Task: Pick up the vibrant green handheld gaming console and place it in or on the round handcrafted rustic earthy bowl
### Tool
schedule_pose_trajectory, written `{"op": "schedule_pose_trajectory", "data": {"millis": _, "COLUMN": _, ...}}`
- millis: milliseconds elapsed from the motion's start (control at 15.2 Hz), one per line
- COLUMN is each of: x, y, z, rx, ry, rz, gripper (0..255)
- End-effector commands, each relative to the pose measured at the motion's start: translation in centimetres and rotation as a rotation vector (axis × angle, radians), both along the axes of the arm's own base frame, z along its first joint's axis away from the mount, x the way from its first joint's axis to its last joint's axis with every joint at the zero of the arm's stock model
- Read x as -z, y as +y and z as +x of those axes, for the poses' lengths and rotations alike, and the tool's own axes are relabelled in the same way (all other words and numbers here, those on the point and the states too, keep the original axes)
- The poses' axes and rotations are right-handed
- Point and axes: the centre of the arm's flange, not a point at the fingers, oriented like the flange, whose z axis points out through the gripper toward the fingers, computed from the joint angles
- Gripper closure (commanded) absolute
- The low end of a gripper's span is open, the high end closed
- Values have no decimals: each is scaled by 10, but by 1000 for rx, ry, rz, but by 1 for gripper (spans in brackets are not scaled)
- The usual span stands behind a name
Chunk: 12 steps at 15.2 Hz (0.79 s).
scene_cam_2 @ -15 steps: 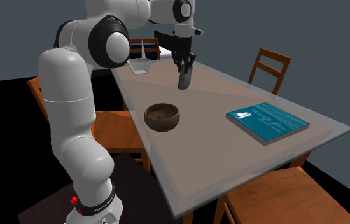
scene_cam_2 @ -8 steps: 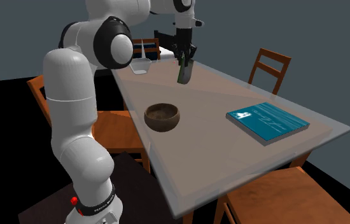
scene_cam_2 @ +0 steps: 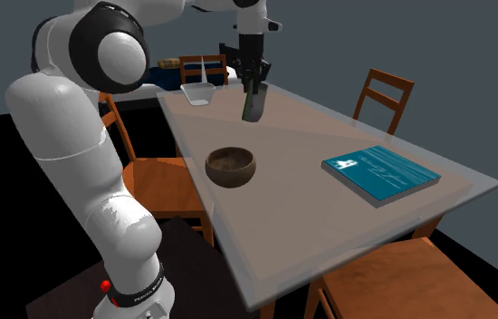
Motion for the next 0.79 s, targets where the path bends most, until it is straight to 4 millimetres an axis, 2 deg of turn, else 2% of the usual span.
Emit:
{"op": "schedule_pose_trajectory", "data": {"millis": 0, "x": -2, "y": -7, "z": -26, "rx": 0, "ry": 0, "rz": 0, "gripper": 255}}
{"op": "schedule_pose_trajectory", "data": {"millis": 660, "x": -21, "y": -43, "z": -152, "rx": 0, "ry": 0, "rz": 0, "gripper": 255}}
{"op": "schedule_pose_trajectory", "data": {"millis": 726, "x": -25, "y": -49, "z": -174, "rx": 0, "ry": 0, "rz": 0, "gripper": 255}}
